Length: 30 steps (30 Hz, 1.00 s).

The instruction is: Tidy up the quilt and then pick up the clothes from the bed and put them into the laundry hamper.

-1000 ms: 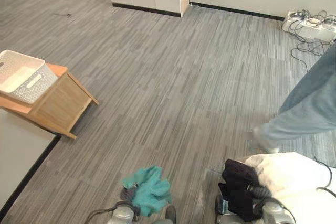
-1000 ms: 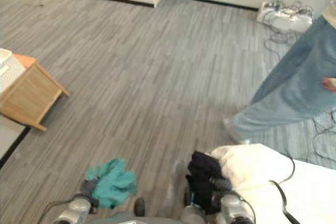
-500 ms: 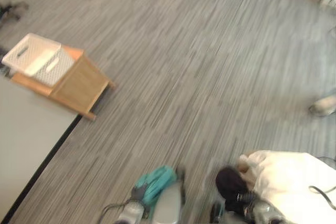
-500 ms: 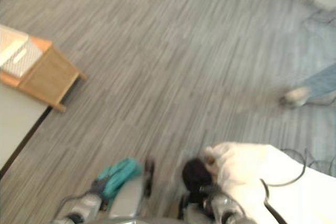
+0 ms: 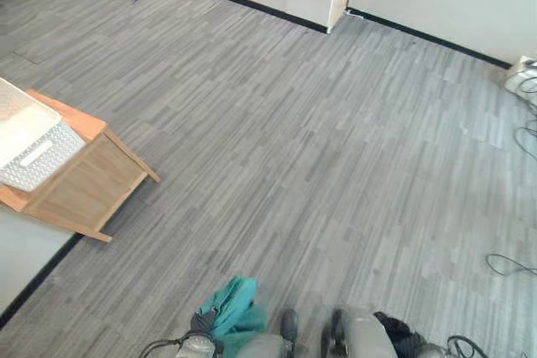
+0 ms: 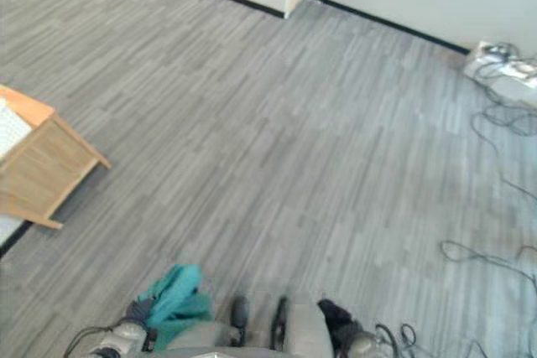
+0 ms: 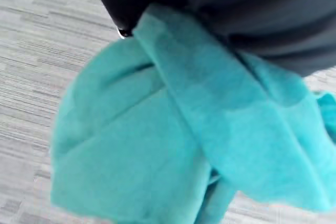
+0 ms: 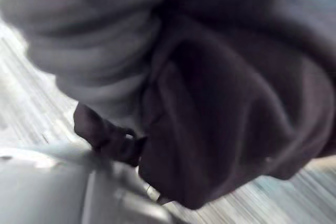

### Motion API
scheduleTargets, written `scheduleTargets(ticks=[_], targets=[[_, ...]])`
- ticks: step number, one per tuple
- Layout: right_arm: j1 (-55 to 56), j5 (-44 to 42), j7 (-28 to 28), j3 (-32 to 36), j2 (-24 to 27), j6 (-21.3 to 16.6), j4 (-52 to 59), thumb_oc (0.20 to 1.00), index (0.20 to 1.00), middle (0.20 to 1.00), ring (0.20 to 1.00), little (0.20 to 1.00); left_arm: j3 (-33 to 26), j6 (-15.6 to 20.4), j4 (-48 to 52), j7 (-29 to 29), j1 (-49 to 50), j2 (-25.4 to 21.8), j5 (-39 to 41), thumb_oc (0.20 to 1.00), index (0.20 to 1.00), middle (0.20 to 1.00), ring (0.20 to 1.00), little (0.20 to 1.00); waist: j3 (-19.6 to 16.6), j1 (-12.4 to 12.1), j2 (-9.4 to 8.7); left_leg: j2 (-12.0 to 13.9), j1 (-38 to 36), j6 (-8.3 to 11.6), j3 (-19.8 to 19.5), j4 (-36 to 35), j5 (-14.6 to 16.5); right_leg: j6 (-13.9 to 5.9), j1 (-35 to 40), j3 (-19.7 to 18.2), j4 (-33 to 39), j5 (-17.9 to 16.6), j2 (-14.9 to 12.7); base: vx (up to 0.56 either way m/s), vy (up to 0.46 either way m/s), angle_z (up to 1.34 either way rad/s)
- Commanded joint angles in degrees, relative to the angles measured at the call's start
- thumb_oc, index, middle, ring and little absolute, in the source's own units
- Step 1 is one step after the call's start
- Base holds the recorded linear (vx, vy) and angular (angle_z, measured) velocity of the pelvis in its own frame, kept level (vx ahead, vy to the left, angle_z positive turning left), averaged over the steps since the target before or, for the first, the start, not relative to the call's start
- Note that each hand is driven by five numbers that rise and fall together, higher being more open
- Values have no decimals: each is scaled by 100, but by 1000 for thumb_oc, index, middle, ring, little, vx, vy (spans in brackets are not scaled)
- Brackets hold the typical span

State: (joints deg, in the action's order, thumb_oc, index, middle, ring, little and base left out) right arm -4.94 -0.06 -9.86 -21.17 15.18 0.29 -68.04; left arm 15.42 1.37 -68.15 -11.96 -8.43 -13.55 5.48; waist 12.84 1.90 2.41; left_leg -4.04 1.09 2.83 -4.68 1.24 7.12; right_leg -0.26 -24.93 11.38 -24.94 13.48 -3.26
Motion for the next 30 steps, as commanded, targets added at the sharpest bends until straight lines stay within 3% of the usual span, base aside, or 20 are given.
scheduleTargets(ticks=[1, 4, 5, 6, 7, 8, 9, 10, 11, 12, 15, 18, 19, 20, 21, 23, 24, 26, 27, 30], targets=[[-551, -8, -46, 248, 52, -125, -107, 200, 200, 200, 200, 200, 40, 333, -9, -192, -448, 98, -139, 200, 200, 200, 200, 200, 219, -25, -22, 518, -1143, -112, -593, -624, 114, -938, 896, -566, 2610, -1585, -680, 772, -407, 234], [-495, 202, 25, 88, 51, -68, -89, 200, 200, 200, 200, 200, 7, 421, -107, -152, -313, 192, -68, 200, 200, 200, 200, 200, 75, 139, -53, 750, -1634, 63, -827, -301, 636, -1056, 563, -892, 2391, -1697, -746, 860, -517, 198], [-513, 384, 42, 24, 74, -74, -146, 200, 200, 200, 200, 200, -27, 326, -197, -78, -186, 235, -157, 200, 200, 200, 200, 200, 16, 88, -100, 908, -1573, 102, -988, 734, 440, -938, 748, -1054, 2078, -1851, -688, 618, -490, 69], [-515, 385, 42, 23, 71, -75, -147, 200, 200, 200, 200, 200, -29, 326, -197, -78, -187, 232, -157, 200, 200, 200, 200, 200, 7, 105, -121, 887, -1553, 101, -1006, 731, 421, -941, 736, -1050, 2083, -1861, -715, 797, -859, 47], [-573, 543, -53, -120, 118, -116, -77, 200, 200, 200, 200, 200, -175, 286, -299, -104, 161, 251, -152, 200, 200, 200, 200, 200, 243, -242, -285, 823, -124, -11, -749, 3683, -592, -483, 1513, -1057, 2176, -1758, -643, 407, -572, 24], [-575, 543, -53, -120, 114, -116, -78, 200, 200, 200, 200, 200, -176, 286, -299, -104, 159, 248, -152, 200, 200, 200, 200, 200, 223, -219, -307, 793, -79, -11, -769, 3693, -612, -487, 1490, -1044, 2182, -1771, -672, 641, -870, 22], [-735, 571, -37, -204, 142, -107, -59, 200, 200, 200, 200, 200, -284, 267, -378, -73, 207, 220, -84, 200, 200, 200, 200, 200, 370, -504, -354, 566, 566, -131, -319, 4488, -359, -310, 2068, -916, 2455, -1614, -565, 214, -300, -26], [-740, 571, -37, -203, 137, -107, -61, 200, 200, 200, 200, 200, -286, 267, -379, -73, 202, 215, -84, 200, 200, 200, 200, 200, 358, -488, -387, 531, 588, -135, -323, 4467, -392, -315, 2049, -909, 2460, -1622, -600, 541, -432, -35], [-822, 619, -13, -321, 163, -111, -58, 200, 200, 200, 200, 200, -317, 245, -458, -68, 272, 292, -99, 200, 200, 200, 200, 200, 331, -718, -308, 150, 904, -113, -15, 4263, -145, -338, 2414, -821, 2607, -1429, -496, 310, -135, -59], [-824, 618, -13, -321, 161, -112, -59, 200, 200, 200, 200, 200, -318, 245, -458, -69, 270, 289, -99, 200, 200, 200, 200, 200, 321, -709, -336, 121, 915, -116, -14, 4234, -179, -342, 2397, -818, 2610, -1437, -526, 506, -210, -54], [-832, 650, -20, -390, 141, -167, -2, 200, 200, 200, 200, 200, -480, 219, -548, -56, 433, 334, -48, 200, 200, 200, 200, 200, 113, -963, -231, 45, 995, -241, 764, 2413, -44, -432, 2817, -592, 2696, -1033, -362, 486, -111, -20], [-888, 703, -74, -369, 207, -247, 137, 200, 200, 200, 200, 200, -565, 184, -513, -46, 521, 280, -71, 200, 200, 200, 200, 200, 14, -1033, -128, 631, 1174, -191, 2008, 1009, -607, -460, 3480, -235, 2853, -515, -133, 417, -55, 36], [-888, 703, -74, -369, 207, -247, 137, 200, 200, 200, 200, 200, -565, 184, -513, -46, 521, 280, -71, 200, 200, 200, 200, 200, 18, -1032, -130, 628, 1167, -191, 2008, 1004, -609, -461, 3486, -234, 2854, -514, -135, 465, -26, 103], [-952, 692, -78, -345, 202, -240, 179, 200, 200, 200, 200, 200, -637, 163, -463, -67, 532, 284, -15, 200, 200, 200, 200, 200, -8, -1073, -199, 1017, 1335, -140, 2663, 784, -854, -474, 3805, 84, 2763, -279, -133, 537, -10, 102], [-959, 696, -69, -345, 197, -225, 165, 200, 200, 200, 200, 200, -668, 153, -463, -54, 556, 278, 19, 200, 200, 200, 200, 200, -31, -1113, -265, 1029, 1365, -98, 2665, 869, -847, -498, 3938, 155, 2682, -207, -169, 737, 0, 136], [-827, 850, 26, -381, 97, -169, 64, 200, 200, 200, 200, 200, -797, 73, -562, 51, 656, 229, 46, 200, 200, 200, 200, 200, -226, -1166, -350, 855, 1138, -360, 2695, 506, -870, -595, 3970, 337, 2056, -215, -231, 584, 92, 94], [-789, 852, 27, -357, 41, -179, 24, 200, 200, 200, 200, 200, -779, 51, -569, 79, 623, 213, 23, 200, 200, 200, 200, 200, -282, -1204, -460, 639, 1061, -473, 2597, 526, -799, -750, 3874, 441, 1548, -413, -358, 561, 118, 105], [-568, 936, 29, -270, -53, -152, -113, 200, 200, 200, 200, 200, -696, 19, -675, 90, 694, 173, -199, 200, 200, 200, 200, 200, -286, -1196, -632, 275, 782, -755, 2497, 549, -506, -1243, 3718, 462, 299, -1397, -742, 560, 77, 149], [-545, 903, 27, -255, -87, -151, -111, 200, 200, 200, 200, 200, -643, -12, -672, 68, 664, 141, -254, 200, 200, 200, 200, 200, -219, -1061, -554, 252, 475, -832, 2295, 410, -425, -1196, 3340, 241, -542, -1823, -766, 561, 60, 127], [-446, 813, 42, -127, -113, -189, -104, 200, 200, 200, 200, 200, -458, 41, -653, 5, 560, 79, -414, 200, 200, 200, 200, 200, -134, -621, -236, 387, -226, -756, 1588, -88, -396, -974, 2342, -105, -1423, -1443, -538, 581, -52, 154]])
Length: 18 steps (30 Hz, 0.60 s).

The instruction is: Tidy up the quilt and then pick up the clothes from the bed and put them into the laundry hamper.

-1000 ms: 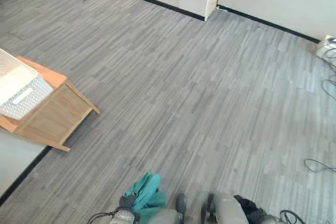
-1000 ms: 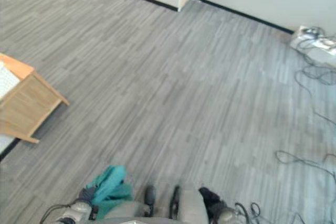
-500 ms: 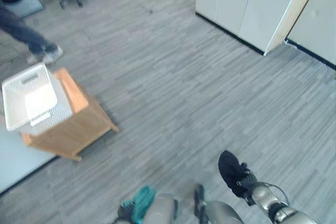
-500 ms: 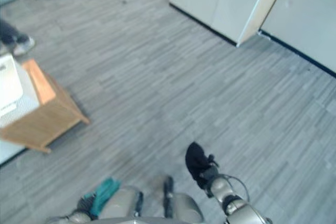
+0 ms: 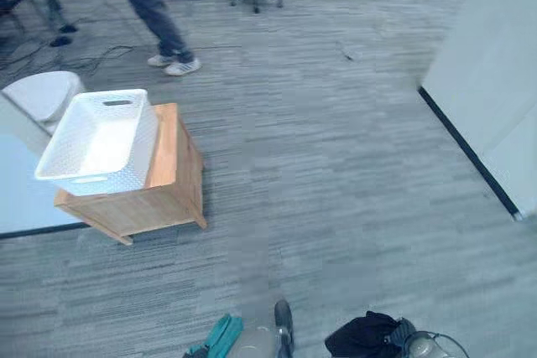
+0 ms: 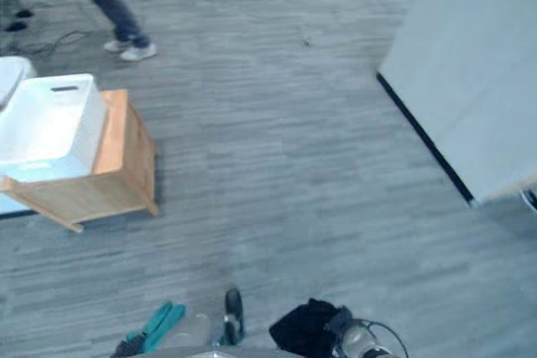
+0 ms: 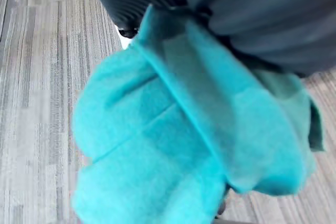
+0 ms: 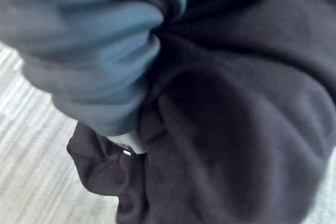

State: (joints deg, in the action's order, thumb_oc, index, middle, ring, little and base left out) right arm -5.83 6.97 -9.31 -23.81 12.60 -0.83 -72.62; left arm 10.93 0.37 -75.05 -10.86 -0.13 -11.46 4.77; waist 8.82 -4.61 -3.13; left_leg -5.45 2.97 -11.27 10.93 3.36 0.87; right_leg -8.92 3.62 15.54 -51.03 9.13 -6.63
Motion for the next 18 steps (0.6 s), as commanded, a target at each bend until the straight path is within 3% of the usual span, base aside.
scheduleTargets(ticks=[1, 3, 4, 5, 6, 7, 8, 11, 12, 13, 14, 15, 16, 18], targets=[[-309, 65, -2, 139, 126, -84, 357, 200, 200, 200, 200, 200, 83, 174, 78, -114, -358, -159, -362, 200, 200, 200, 200, 200, 307, 189, 340, 538, -609, 726, -237, -399, 249, -25, -771, -567, 1410, -894, -173, 608, -205, 151], [-285, 3, 0, 98, 101, -90, 389, 200, 200, 200, 200, 200, 254, 250, 252, -142, -580, -200, -363, 200, 200, 200, 200, 200, 371, 397, 265, 505, -928, 857, -701, -468, 374, 63, -1082, -741, 2171, -795, -206, 459, -216, 139], [-288, 3, 0, 98, 101, -90, 388, 200, 200, 200, 200, 200, 253, 249, 252, -142, -582, -200, -363, 200, 200, 200, 200, 200, 363, 408, 278, 520, -911, 862, -712, -468, 363, 69, -1076, -722, 2207, -822, -191, 561, -351, 168], [-295, -55, 1, 59, 96, -77, 410, 200, 200, 200, 200, 200, 478, 334, 464, -182, -764, -239, -438, 200, 200, 200, 200, 200, 386, 614, 143, 470, -1189, 1018, -1198, -473, 595, 85, -1170, -1134, 3763, -808, -83, 411, -266, 162], [-295, -55, 1, 59, 96, -78, 410, 200, 200, 200, 200, 200, 477, 334, 464, -182, -764, -239, -438, 200, 200, 200, 200, 200, 386, 616, 144, 471, -1190, 1018, -1200, -474, 594, 86, -1167, -1132, 3768, -811, -82, 657, -402, 153], [-311, -106, 21, 70, 116, -59, 407, 200, 200, 200, 200, 200, 534, 368, 576, -187, -847, -244, -454, 200, 200, 200, 200, 200, 384, 710, 95, 472, -1374, 1078, -1422, -489, 760, 38, -1257, -1414, 4390, -913, -29, 658, -419, 134], [-326, -107, 60, 110, 171, -23, 417, 200, 200, 200, 200, 200, 511, 423, 742, -170, -946, -258, -426, 200, 200, 200, 200, 200, 381, 859, 82, 587, -1656, 1214, -1758, -484, 1010, -77, -1529, -1755, 5114, -1251, -30, 788, -490, 111], [-307, -1, 92, 39, 210, -61, 534, 200, 200, 200, 200, 200, 468, 509, 848, -149, -778, -257, -391, 200, 200, 200, 200, 200, 292, 867, 46, 649, -1894, 1360, -1843, 95, 1336, -27, -1468, -1510, 5060, -1310, -91, 561, -377, 134], [-359, -27, 94, 43, 270, -107, 621, 200, 200, 200, 200, 200, 438, 527, 877, -188, -752, -230, -323, 200, 200, 200, 200, 200, 290, 895, 53, 641, -1820, 1429, -1901, 607, 1107, 44, -1433, -1619, 4910, -1314, -23, 500, -487, 96], [-494, -34, 32, 15, 334, -113, 740, 200, 200, 200, 200, 200, 329, 494, 1006, -270, -722, -217, -153, 200, 200, 200, 200, 200, 426, 767, -17, 710, -871, 1645, -1789, 2682, 290, 329, -1029, -1660, 4829, -1231, 39, 321, -374, 37], [-497, -34, 33, 16, 330, -112, 740, 200, 200, 200, 200, 200, 327, 493, 1007, -270, -725, -221, -153, 200, 200, 200, 200, 200, 408, 785, -41, 684, -837, 1645, -1804, 2679, 266, 326, -1052, -1651, 4834, -1243, 11, 225, -443, 83], [-548, -86, -34, 13, 368, -120, 840, 200, 200, 200, 200, 200, 292, 485, 1152, -292, -665, -245, -82, 200, 200, 200, 200, 200, 568, 661, -149, 716, -223, 1633, -1634, 3640, -40, 462, -794, -1574, 4920, -1215, -34, 195, -448, 75], [-705, -136, -176, -23, 461, -163, 1056, 200, 200, 200, 200, 200, 221, 564, 1413, -338, -551, -272, 81, 200, 200, 200, 200, 200, 721, 425, -282, 958, 596, 1575, -1013, 4357, -172, 619, -264, -1374, 5275, -1111, -90, 203, -438, 51], [-701, -136, -176, -22, 463, -162, 1058, 200, 200, 200, 200, 200, 224, 561, 1420, -337, -545, -272, 82, 200, 200, 200, 200, 200, 736, 410, -236, 1007, 604, 1573, -1016, 4430, -116, 619, -236, -1377, 5299, -1122, -43, 163, -159, 6]])
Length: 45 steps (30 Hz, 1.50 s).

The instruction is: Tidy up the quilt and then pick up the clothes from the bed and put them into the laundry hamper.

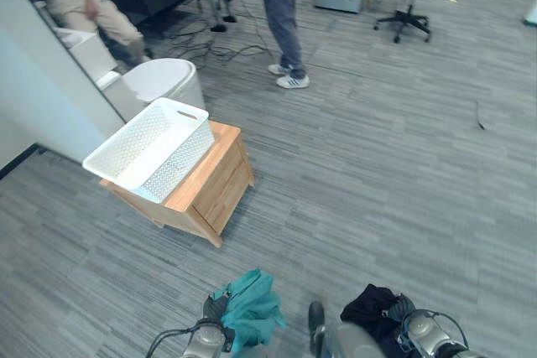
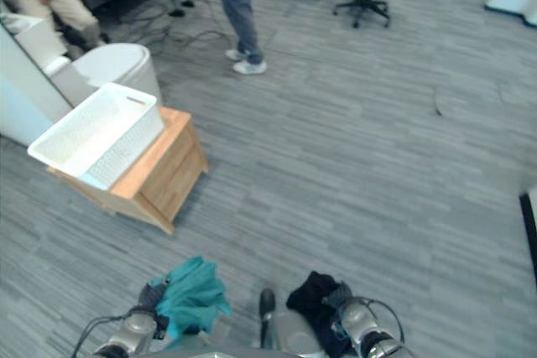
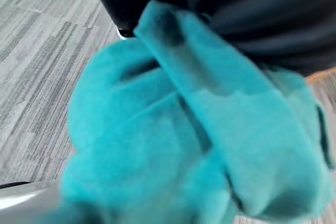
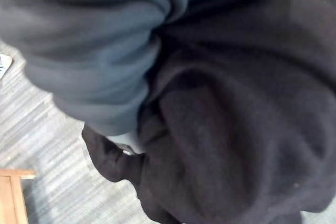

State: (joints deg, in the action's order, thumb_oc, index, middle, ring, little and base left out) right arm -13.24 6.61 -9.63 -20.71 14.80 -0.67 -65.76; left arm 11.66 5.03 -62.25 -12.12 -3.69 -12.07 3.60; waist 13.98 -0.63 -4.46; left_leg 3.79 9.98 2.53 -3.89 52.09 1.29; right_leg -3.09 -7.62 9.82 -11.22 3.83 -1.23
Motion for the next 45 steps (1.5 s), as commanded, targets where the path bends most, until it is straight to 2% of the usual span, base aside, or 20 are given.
scheduleTargets(ticks=[1, 3, 6, 8, 10, 11, 12, 14, 17, 21, 23, 25, 27, 34, 35, 36, 37, 40, 41, 45], targets=[[4, -104, -135, -328, 291, -189, 418, 200, 200, 200, 200, 200, 137, 134, 158, -180, -114, -215, 180, 200, 200, 200, 200, 200, 235, -100, -72, 106, 125, 188, 776, -715, -91, 39, 1159, -711, 1467, -508, -561, 460, -96, -4], [-128, -125, -93, -315, 436, -213, 457, 200, 200, 200, 200, 200, 97, 120, 127, -151, 74, -166, 107, 200, 200, 200, 200, 200, 103, -311, 94, 284, 304, 145, 1778, -2655, -267, -9, 1737, -609, 1597, 12, -410, 789, -85, -26], [-138, -124, -104, -268, 481, -221, 413, 200, 200, 200, 200, 200, 16, 91, 80, -155, 125, -181, 125, 200, 200, 200, 200, 200, 27, -321, 148, 404, 191, 126, 2437, -3599, -355, -15, 1987, -433, 1602, 308, -308, 480, -13, 59], [18, -122, -92, -140, 471, -224, 306, 200, 200, 200, 200, 200, -68, 30, -26, -105, 263, -174, 144, 200, 200, 200, 200, 200, -96, -174, 222, 722, -217, 172, 3691, -4506, -550, -50, 2385, 96, 1399, 675, -121, 681, 28, 65], [209, -121, -36, -174, 334, -228, 293, 200, 200, 200, 200, 200, -93, -20, -131, -92, 410, -152, 56, 200, 200, 200, 200, 200, -193, -90, 138, 353, -537, -49, 3581, -4823, -389, -156, 2461, 318, 906, 778, -225, 499, 110, 95], [358, -128, -13, -152, 161, -263, 186, 200, 200, 200, 200, 200, -85, -37, -303, -50, 416, -188, -20, 200, 200, 200, 200, 200, -309, -148, 39, -18, -718, -260, 3346, -5017, -200, -436, 2352, 482, 242, 540, -374, 242, 84, 85], [360, -127, -16, -151, 152, -268, 180, 200, 200, 200, 200, 200, -84, -34, -308, -48, 416, -195, -21, 200, 200, 200, 200, 200, -316, -139, 27, -47, -724, -279, 3340, -5044, -199, -461, 2335, 490, 204, 559, -397, 304, 94, 83], [537, -133, 32, -143, 22, -321, 237, 200, 200, 200, 200, 200, -105, -54, -382, -8, 386, -282, -180, 200, 200, 200, 200, 200, -318, -87, 2, -216, -1020, -527, 3243, -5273, -164, -918, 1792, 443, -1082, -433, -657, 232, 46, 60], [558, -161, 10, -108, 17, -362, 436, 200, 200, 200, 200, 200, -1, -40, -343, -54, 304, -380, -246, 200, 200, 200, 200, 200, -102, 232, 215, -53, -1421, -538, 2642, -5593, -107, -811, 528, -296, -2655, -569, -468, 277, -30, 141], [506, -252, -22, -227, 93, -435, 816, 200, 200, 200, 200, 200, 377, 52, -168, -157, 23, -465, -409, 200, 200, 200, 200, 200, -33, 545, 36, -73, -1553, -258, 1926, -5559, -29, -513, 408, -674, -637, -34, -555, 342, -238, 163], [532, -359, -73, -149, 242, -466, 1046, 200, 200, 200, 200, 200, 511, 139, 53, -168, -61, -487, -449, 200, 200, 200, 200, 200, -52, 832, -119, -172, -1687, -164, 1333, -5633, 106, -532, 283, -1663, 780, -275, -352, 408, -316, 107], [538, -295, -38, -183, 229, -453, 915, 200, 200, 200, 200, 200, 488, 186, -7, -151, -227, -544, -431, 200, 200, 200, 200, 200, -57, 757, -237, -177, -1621, -104, 1030, -5478, 156, -563, 333, -1964, 1073, -314, -399, 196, -250, 173], [382, -412, -49, -219, 253, -446, 1083, 200, 200, 200, 200, 200, 604, 160, 260, -180, -174, -566, -507, 200, 200, 200, 200, 200, -127, 714, -337, -175, -1661, -77, 1023, -5440, 225, -517, 362, -1758, 986, -421, -417, 135, -283, 159], [448, -462, -50, -33, 393, -520, 1118, 200, 200, 200, 200, 200, 610, 160, 189, -42, 134, -355, -555, 200, 200, 200, 200, 200, -301, 758, -102, 120, -1799, 190, 938, -5461, 137, -342, 962, -1243, 1473, -426, -404, 138, -134, 56], [-734, -847, -31, -160, -12, -170, 123, 200, 200, 200, 200, 200, 1033, 74, -132, 10, -101, -152, -769, 200, 200, 200, 200, 200, -405, 556, -60, 119, -1796, 199, 834, -5464, 88, -296, 1052, -1135, 1489, -411, -426, 123, -66, 7], [130, -635, 358, -1, 671, -154, 1401, 200, 200, 200, 200, 200, 637, -2, -63, 197, 5, -428, -509, 200, 200, 200, 200, 200, -413, 701, -80, 173, -1856, 247, 910, -5478, 62, -314, 1096, -1138, 1468, -400, -404, 114, -30, 16], [1182, -278, 221, 102, 56, -101, -527, 200, 200, 200, 200, 200, -5, -185, -1481, 218, 438, -568, -477, 200, 200, 200, 200, 200, -7, 544, 176, 370, -1342, 252, 1358, -5587, -53, -525, 165, -337, 408, 40, -452, 27, -72, 17], [1121, -290, 277, -41, -29, -90, -575, 200, 200, 200, 200, 200, -52, -188, -1471, 174, 348, -485, -365, 200, 200, 200, 200, 200, -121, 467, 32, 295, -1124, 283, 1334, -4650, 263, -313, 621, -346, 1017, 32, -400, 54, -204, 8], [1052, -262, 256, -146, 1, -91, -528, 200, 200, 200, 200, 200, -62, -172, -1388, 78, 225, -474, -267, 200, 200, 200, 200, 200, -2, 353, -97, 423, -647, 561, 1356, -3260, -105, -109, 972, -316, 1165, 52, -395, 28, -204, 4], [999, -326, 204, -209, 31, -95, -436, 200, 200, 200, 200, 200, -89, -148, -1268, -27, 183, -532, -131, 200, 200, 200, 200, 200, 196, 204, -216, 580, -40, 589, 1330, -1997, -492, 148, 1389, -388, 1282, 88, -306, 49, -159, 14]])
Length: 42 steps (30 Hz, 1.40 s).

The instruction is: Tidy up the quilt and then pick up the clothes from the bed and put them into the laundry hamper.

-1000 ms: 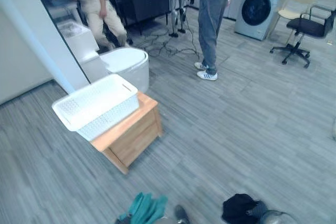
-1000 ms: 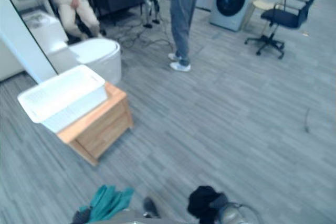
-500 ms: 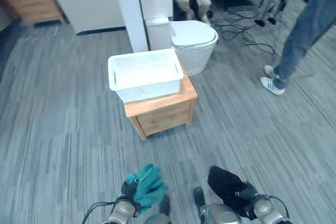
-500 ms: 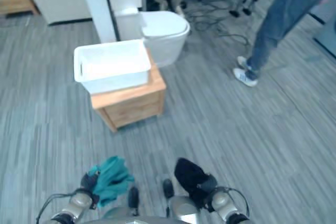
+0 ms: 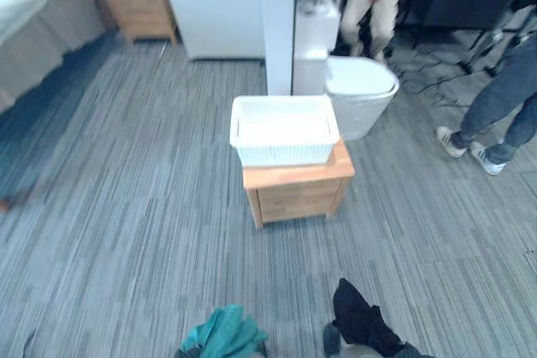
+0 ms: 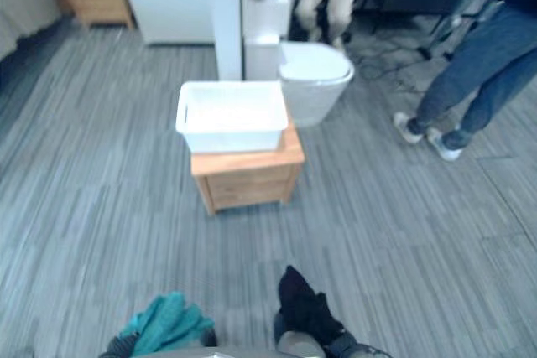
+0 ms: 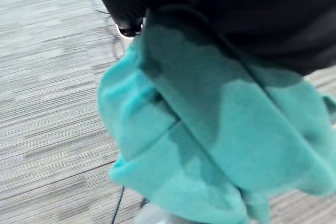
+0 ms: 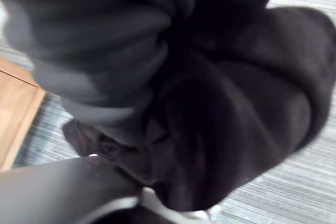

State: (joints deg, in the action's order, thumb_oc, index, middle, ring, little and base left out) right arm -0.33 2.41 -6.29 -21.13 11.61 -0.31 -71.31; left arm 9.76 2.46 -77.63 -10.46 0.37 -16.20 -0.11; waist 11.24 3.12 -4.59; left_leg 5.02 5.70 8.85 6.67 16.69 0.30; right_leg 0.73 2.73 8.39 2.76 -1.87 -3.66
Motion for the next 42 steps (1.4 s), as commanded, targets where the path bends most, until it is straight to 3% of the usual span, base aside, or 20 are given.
scheduleTargets(ticks=[1, 2, 3, 6, 7, 10, 11, 12, 14, 15, 17, 19, 20, 22, 24, 25, 30, 34, 38, 42], targets=[[-320, 30, -136, -155, 365, -139, 158, 200, 200, 200, 200, 200, 108, 106, 271, -196, -224, -131, 243, 200, 200, 200, 200, 200, 464, -203, -209, 362, 495, -145, 357, 1370, -234, -243, 462, -282, -44, 680, -50, 124, -53, -17], [-320, 30, -136, -154, 365, -138, 158, 200, 200, 200, 200, 200, 108, 106, 271, -196, -224, -131, 243, 200, 200, 200, 200, 200, 470, -205, -209, 363, 489, -146, 358, 1372, -231, -244, 469, -284, -42, 679, -50, 236, 15, -45], [-356, -15, -138, -142, 377, -157, 226, 200, 200, 200, 200, 200, 127, 113, 270, -196, -235, -154, 190, 200, 200, 200, 200, 200, 420, -256, -197, 192, 520, -300, 394, 693, 3, -314, 567, -361, 50, 726, -30, 297, 95, -26], [-353, -83, -199, -44, 447, -222, 311, 200, 200, 200, 200, 200, 184, 119, 272, -174, -219, -168, 122, 200, 200, 200, 200, 200, 318, -343, 89, 319, 537, -233, 353, -1453, -705, -458, 815, -464, 199, 927, 170, 419, 160, -9], [-345, -105, -232, 6, 479, -229, 301, 200, 200, 200, 200, 200, 200, 114, 260, -171, -222, -166, 103, 200, 200, 200, 200, 200, 326, -376, 77, 321, 539, -199, 418, -1968, -836, -497, 938, -482, 219, 1028, 111, 381, 150, 5], [-301, -72, -274, 105, 526, -240, 255, 200, 200, 200, 200, 200, 186, 81, 139, -103, -180, -148, -28, 200, 200, 200, 200, 200, 229, -375, 124, 516, 791, -154, 478, -2169, -723, -579, 1197, -540, 224, 1247, 80, 376, 149, -22], [-246, -29, -266, 118, 504, -249, 254, 200, 200, 200, 200, 200, 181, 65, 100, -101, -123, -153, -88, 200, 200, 200, 200, 200, 159, -368, 132, 561, 731, -148, 475, -2169, -863, -595, 1301, -583, 192, 1300, 74, 566, 213, -39], [-152, -4, -227, 151, 467, -258, 316, 200, 200, 200, 200, 200, 160, 44, 62, -40, -67, -207, -186, 200, 200, 200, 200, 200, 78, -368, 101, 628, 580, -174, 535, -2169, -1106, -620, 1336, -715, -153, 1430, 38, 435, 167, -33], [-163, 29, -224, 109, 455, -268, 349, 200, 200, 200, 200, 200, 126, 38, 72, -60, -52, -251, -194, 200, 200, 200, 200, 200, 21, -417, 56, 603, 452, -219, 543, -2168, -1137, -681, 1274, -794, -514, 1416, 23, 333, 136, -60], [-150, 38, -213, 122, 441, -285, 412, 200, 200, 200, 200, 200, 124, 36, 66, -52, -59, -301, -224, 200, 200, 200, 200, 200, 6, -462, -8, 563, 307, -266, 621, -2160, -1100, -847, 1180, -808, -981, 1387, -21, 325, 147, -83], [-198, 88, -229, 141, 492, -286, 736, 200, 200, 200, 200, 200, 137, -17, 78, -76, -144, -417, -336, 200, 200, 200, 200, 200, 121, -335, -27, 491, -72, -416, 680, -2165, -955, -1263, 454, -903, -2458, 645, -169, 215, 133, -78], [-214, 21, -266, 217, 545, -311, 1003, 200, 200, 200, 200, 200, 183, -13, 125, -112, -218, -504, -384, 200, 200, 200, 200, 200, 165, -224, -6, 516, -211, -443, 643, -2169, -865, -1303, 39, -1044, -2988, 413, -148, 167, 91, -34], [-214, -177, -349, 395, 682, -405, 1667, 200, 200, 200, 200, 200, 207, 21, 209, -164, -347, -620, -426, 200, 200, 200, 200, 200, 203, -36, 26, 558, -376, -407, 591, -2169, -693, -1216, -404, -1012, -2848, 503, -207, 250, 48, 3], [-134, -314, -400, 561, 875, -490, 2387, 200, 200, 200, 200, 200, 194, 90, 269, -220, -461, -767, -456, 200, 200, 200, 200, 200, 178, 177, -36, 474, -450, -340, 571, -2169, -570, -1104, -458, -919, -1849, 685, -253, 341, 3, 3], [28, -299, -435, 796, 1371, -575, 3205, 200, 200, 200, 200, 200, 56, -28, 187, -281, -460, -841, -454, 200, 200, 200, 200, 200, 161, 479, -138, 309, -595, -300, 475, -2169, -276, -1057, -551, -1031, -503, 558, -228, 304, -32, 17], [146, -333, -493, 1073, 1521, -633, 3570, 200, 200, 200, 200, 200, 57, 223, 296, -245, -487, -868, -469, 200, 200, 200, 200, 200, 138, 484, -175, 257, -653, -314, 402, -2169, -240, -1112, -321, -994, -110, 546, -295, 163, -22, 52], [531, -260, -657, 1990, 1975, -1068, 5920, 200, 200, 200, 200, 200, -389, 350, 699, -379, -341, -550, -67, 200, 200, 200, 200, 200, -158, 416, -212, 279, -818, -298, 508, -2169, -145, -1113, -63, -829, 200, 306, -400, 148, -26, 39], [39, -13, -618, 2190, 2425, -1195, 6897, 200, 200, 200, 200, 200, -349, 453, 972, -313, -4, -285, 20, 200, 200, 200, 200, 200, -288, 250, -141, 319, -924, -296, 416, -2169, -115, -1087, 130, -684, 224, 353, -427, 171, 4, 15], [-1121, 22, -529, 1666, 2974, -1237, 7298, 200, 200, 200, 200, 200, -150, 426, 1228, -233, 188, -243, 37, 200, 200, 200, 200, 200, -310, -22, -125, 345, -965, -268, 320, -2169, -91, -1047, 290, -597, 224, 425, -421, 95, 0, 21], [-2727, -45, -636, 822, 3495, -1088, 6671, 200, 200, 200, 200, 200, 82, 457, 1399, -181, 353, -306, 229, 200, 200, 200, 200, 200, -244, -329, -160, 349, -917, -238, 201, -2169, -131, -1025, 332, -463, 224, 474, -410, 60, -4, 31]])
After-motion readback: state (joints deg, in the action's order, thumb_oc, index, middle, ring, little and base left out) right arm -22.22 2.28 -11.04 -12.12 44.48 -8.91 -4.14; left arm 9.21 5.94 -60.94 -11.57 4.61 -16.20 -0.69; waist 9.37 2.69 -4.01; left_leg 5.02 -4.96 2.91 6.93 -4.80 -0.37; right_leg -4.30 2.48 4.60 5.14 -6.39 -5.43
